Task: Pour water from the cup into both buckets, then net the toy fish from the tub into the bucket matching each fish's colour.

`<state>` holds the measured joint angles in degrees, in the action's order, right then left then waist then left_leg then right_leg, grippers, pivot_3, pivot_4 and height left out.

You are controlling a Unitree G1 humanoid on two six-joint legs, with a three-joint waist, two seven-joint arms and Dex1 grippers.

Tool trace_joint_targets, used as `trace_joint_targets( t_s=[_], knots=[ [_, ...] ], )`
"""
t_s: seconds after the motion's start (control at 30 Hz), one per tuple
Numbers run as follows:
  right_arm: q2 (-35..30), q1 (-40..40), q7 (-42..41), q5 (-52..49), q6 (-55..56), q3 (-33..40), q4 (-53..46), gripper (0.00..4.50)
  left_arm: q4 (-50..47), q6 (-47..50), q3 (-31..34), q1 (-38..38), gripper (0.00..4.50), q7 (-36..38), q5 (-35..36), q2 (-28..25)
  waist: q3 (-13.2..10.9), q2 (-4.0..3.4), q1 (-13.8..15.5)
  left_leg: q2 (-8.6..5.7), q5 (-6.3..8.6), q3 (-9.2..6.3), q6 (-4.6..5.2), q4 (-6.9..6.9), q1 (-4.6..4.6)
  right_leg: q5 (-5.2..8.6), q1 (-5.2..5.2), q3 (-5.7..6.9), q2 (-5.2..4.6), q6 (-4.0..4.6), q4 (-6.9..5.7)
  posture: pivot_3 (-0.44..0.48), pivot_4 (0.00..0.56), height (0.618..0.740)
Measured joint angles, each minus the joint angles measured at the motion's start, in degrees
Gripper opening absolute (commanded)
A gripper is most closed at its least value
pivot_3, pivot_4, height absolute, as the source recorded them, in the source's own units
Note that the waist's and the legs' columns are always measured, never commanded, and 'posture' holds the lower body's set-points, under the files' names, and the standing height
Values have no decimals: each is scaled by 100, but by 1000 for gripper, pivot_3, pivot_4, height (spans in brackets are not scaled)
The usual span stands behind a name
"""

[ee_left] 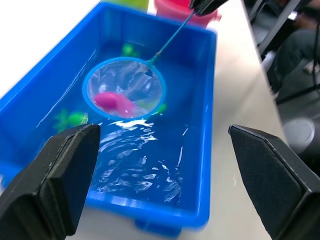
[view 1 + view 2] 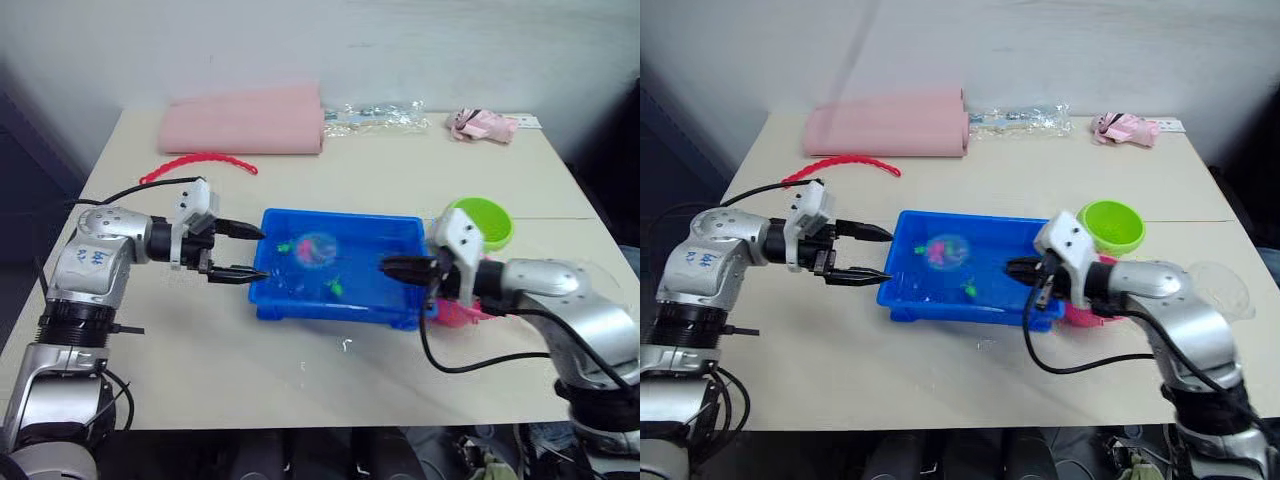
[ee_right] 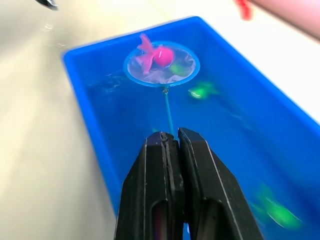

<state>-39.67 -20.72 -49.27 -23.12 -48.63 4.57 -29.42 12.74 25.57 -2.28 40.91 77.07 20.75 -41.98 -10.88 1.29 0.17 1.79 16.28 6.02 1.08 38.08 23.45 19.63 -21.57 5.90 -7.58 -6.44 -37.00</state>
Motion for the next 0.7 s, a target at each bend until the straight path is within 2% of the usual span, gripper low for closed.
trace_joint_targets(
  t_s=[0.13,0.2,0.43,0.57,0.7],
  knots=[
    [-348,561,165,-487,-428,1216,-794,0,-66,343,-17,368,4469,-129,284,636,0,0,51,-1,0,-3,0,3,1,-1,2,0,1,-2,-1,0,150,738],
    [-455,751,222,-709,-566,1673,-1063,0,-87,403,-48,428,4469,-149,344,786,0,0,51,1,0,1,0,1,-4,-1,4,-4,2,-2,-1,0,150,738],
    [-391,2080,475,-1266,-797,3273,-1882,0,13,238,-318,562,4469,-163,340,1384,0,0,124,-1,-1,-1,0,4,-7,-1,11,-5,4,-2,1,0,150,738],
    [-395,2909,535,-1303,-745,4355,-2095,0,273,113,-349,728,4469,-193,337,1620,0,0,137,-4,-2,-3,4,5,-7,-3,12,-6,3,-4,3,0,150,738],
    [-440,3988,261,-747,-135,5025,-2133,0,408,-62,-384,846,4469,-143,309,1678,1,-1,143,-9,-1,-3,4,-1,-9,-3,14,-6,5,-5,7,0,150,738]
  ],
)
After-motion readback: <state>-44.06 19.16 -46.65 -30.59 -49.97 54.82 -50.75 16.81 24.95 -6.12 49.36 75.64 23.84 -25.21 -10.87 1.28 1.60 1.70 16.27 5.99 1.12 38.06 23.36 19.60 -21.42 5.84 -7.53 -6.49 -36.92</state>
